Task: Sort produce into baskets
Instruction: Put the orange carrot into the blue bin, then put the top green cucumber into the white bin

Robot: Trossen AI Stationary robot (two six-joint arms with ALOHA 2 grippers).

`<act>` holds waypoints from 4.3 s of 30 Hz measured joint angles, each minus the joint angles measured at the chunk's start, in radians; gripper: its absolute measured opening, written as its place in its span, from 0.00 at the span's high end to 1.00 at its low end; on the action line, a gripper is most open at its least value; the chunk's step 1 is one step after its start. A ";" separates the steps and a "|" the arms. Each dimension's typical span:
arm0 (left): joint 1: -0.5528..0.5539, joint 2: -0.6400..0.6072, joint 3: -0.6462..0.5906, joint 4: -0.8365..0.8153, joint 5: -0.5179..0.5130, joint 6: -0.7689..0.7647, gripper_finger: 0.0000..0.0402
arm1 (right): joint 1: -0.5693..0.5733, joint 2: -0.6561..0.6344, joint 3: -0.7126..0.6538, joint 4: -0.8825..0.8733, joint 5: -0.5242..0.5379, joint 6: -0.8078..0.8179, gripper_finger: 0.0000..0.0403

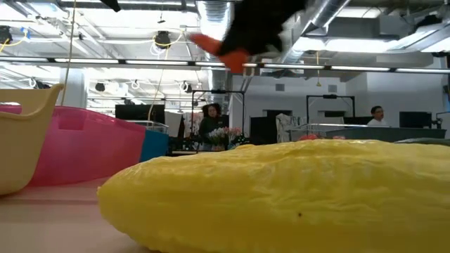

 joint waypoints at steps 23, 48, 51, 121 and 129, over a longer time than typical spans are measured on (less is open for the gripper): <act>0.000 0.004 0.000 -0.001 -0.025 0.029 0.23 | -0.233 0.582 0.263 0.733 -0.356 -0.042 0.51; 0.000 0.004 0.000 -0.001 -0.025 0.028 0.23 | -0.239 0.627 0.339 0.732 -0.356 -0.040 0.40; 0.000 0.004 0.000 -0.001 -0.025 0.028 0.23 | -0.239 0.627 0.339 0.732 -0.356 -0.040 0.35; 0.000 -0.005 -0.090 0.083 -0.024 0.018 0.23 | -0.583 0.112 -0.076 -0.384 -0.329 -0.545 0.33; 0.000 -0.012 -0.297 0.351 -0.015 0.074 0.23 | -0.596 0.112 -0.081 -0.363 -0.323 -0.540 0.33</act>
